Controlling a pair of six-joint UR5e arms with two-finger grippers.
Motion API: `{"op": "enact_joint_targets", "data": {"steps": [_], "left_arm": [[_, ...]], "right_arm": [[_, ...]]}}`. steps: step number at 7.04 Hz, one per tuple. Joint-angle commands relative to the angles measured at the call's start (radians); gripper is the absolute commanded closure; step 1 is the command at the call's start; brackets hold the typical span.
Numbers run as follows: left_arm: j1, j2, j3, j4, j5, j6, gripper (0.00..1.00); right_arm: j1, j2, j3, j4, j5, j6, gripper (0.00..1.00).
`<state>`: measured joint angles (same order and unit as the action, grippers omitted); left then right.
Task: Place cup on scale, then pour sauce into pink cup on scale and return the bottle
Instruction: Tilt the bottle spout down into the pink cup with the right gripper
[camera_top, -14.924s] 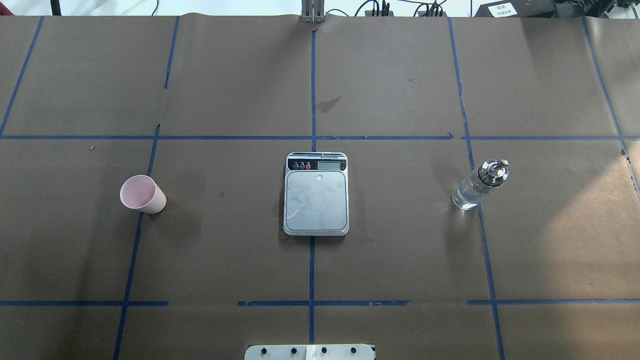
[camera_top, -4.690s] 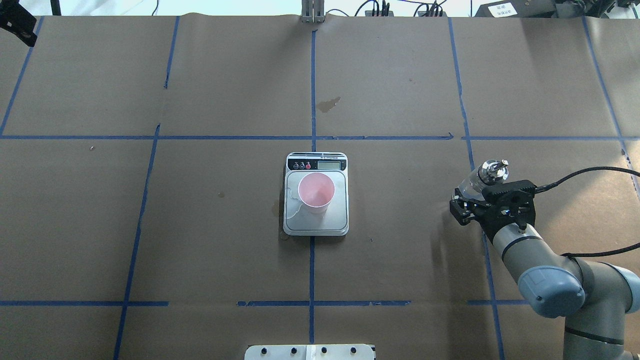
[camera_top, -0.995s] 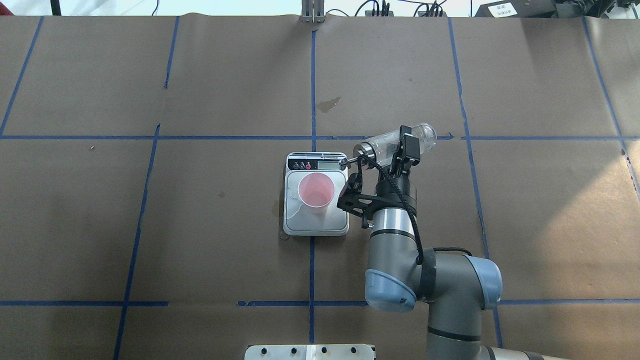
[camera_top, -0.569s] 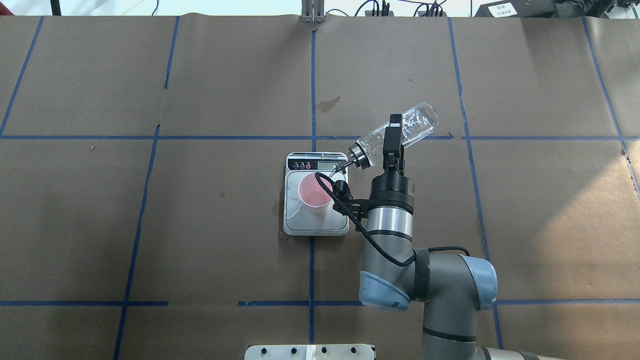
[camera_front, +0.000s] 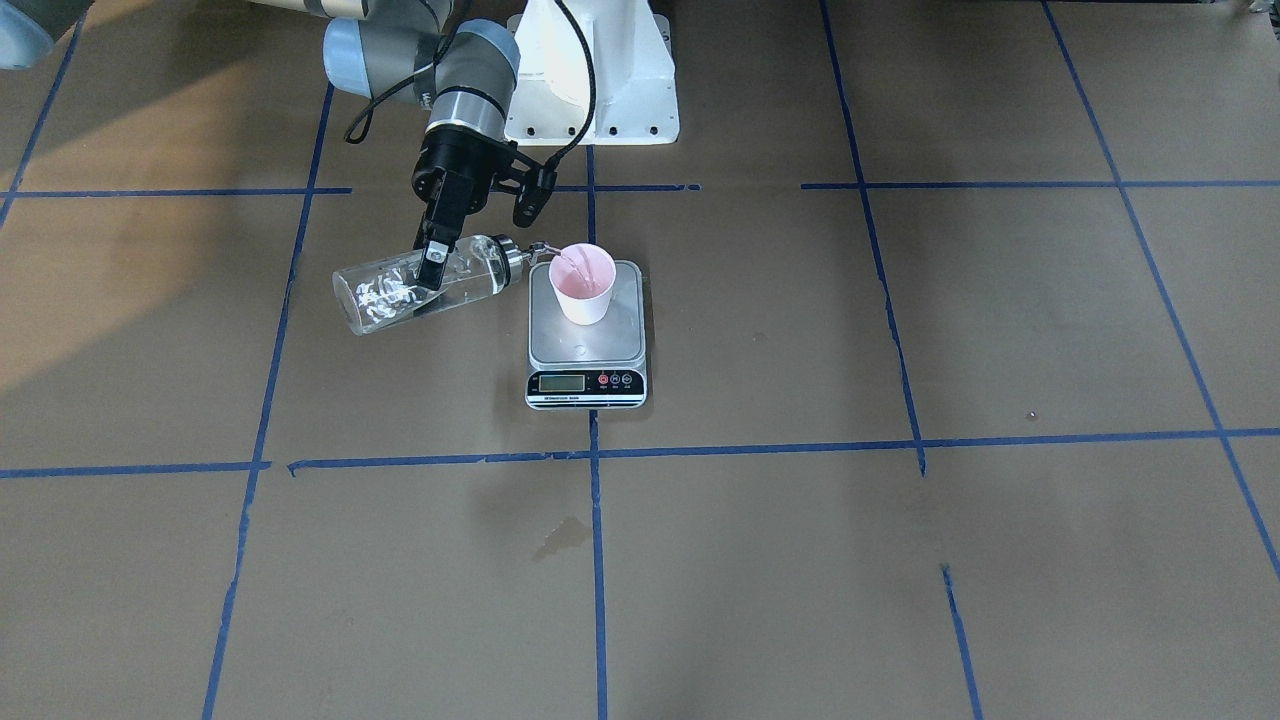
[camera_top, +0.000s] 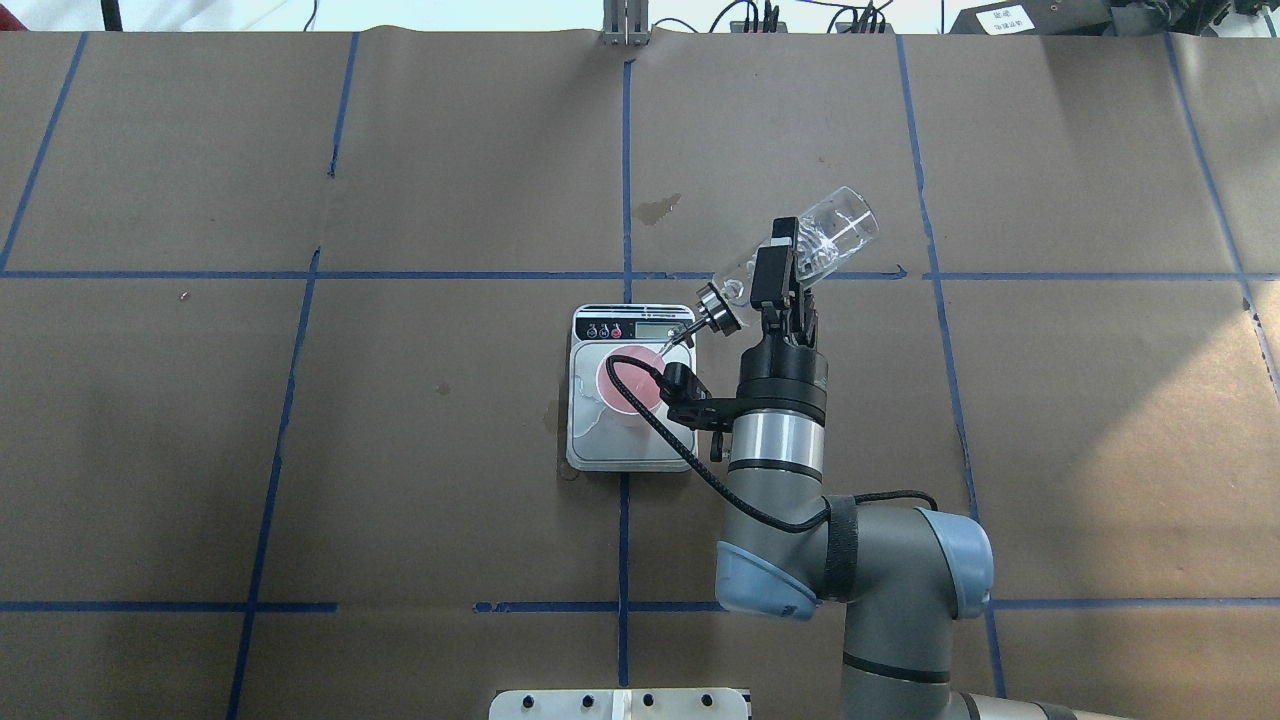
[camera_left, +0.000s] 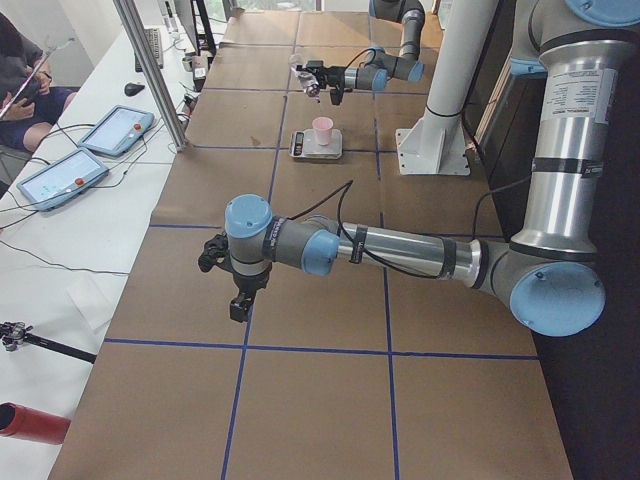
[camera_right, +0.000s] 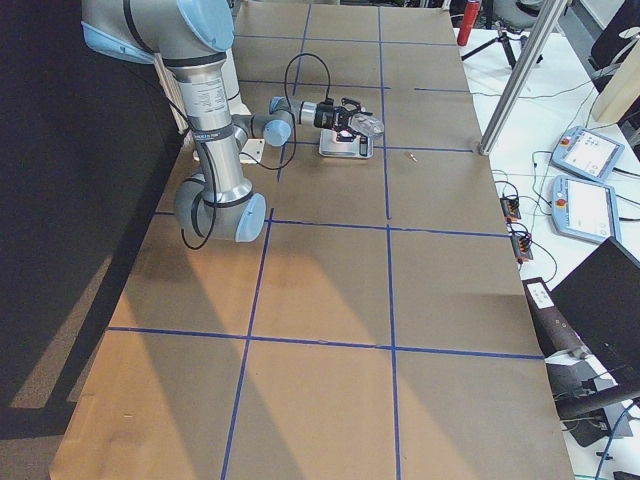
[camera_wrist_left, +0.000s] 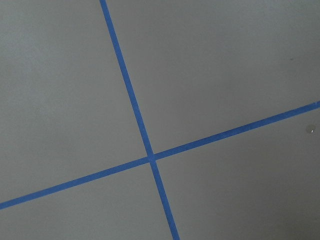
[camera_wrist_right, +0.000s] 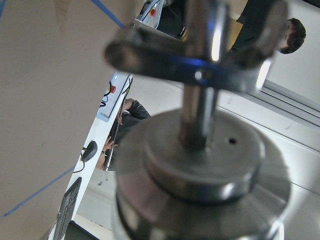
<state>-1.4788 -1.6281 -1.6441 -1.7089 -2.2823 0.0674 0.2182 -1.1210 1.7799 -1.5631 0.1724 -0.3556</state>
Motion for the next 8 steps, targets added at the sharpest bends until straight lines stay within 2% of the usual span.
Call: {"op": "enact_joint_targets", "data": {"steps": [1,3,4,8], "left_arm": [[0.0,-0.007,0.003,0.0,0.0,-0.006,0.0],[0.0,-0.01,-0.002,0.0,-0.003,-0.008,0.0],[0.0,-0.01,-0.005,0.002,-0.003,-0.009,0.0],[-0.001,-0.009,-0.011,0.003,-0.003,-0.011,0.0]], "right_arm": [[0.001,0.0,0.009,0.014,0.002,-0.003,1.0],[-0.008,-0.034,-0.003,0.183,0.009,0.001,1.0],[-0.01,-0.052,-0.01,0.23,0.012,0.009,1.0],[-0.01,-0.04,-0.008,0.241,0.135,0.254,1.0]]}}
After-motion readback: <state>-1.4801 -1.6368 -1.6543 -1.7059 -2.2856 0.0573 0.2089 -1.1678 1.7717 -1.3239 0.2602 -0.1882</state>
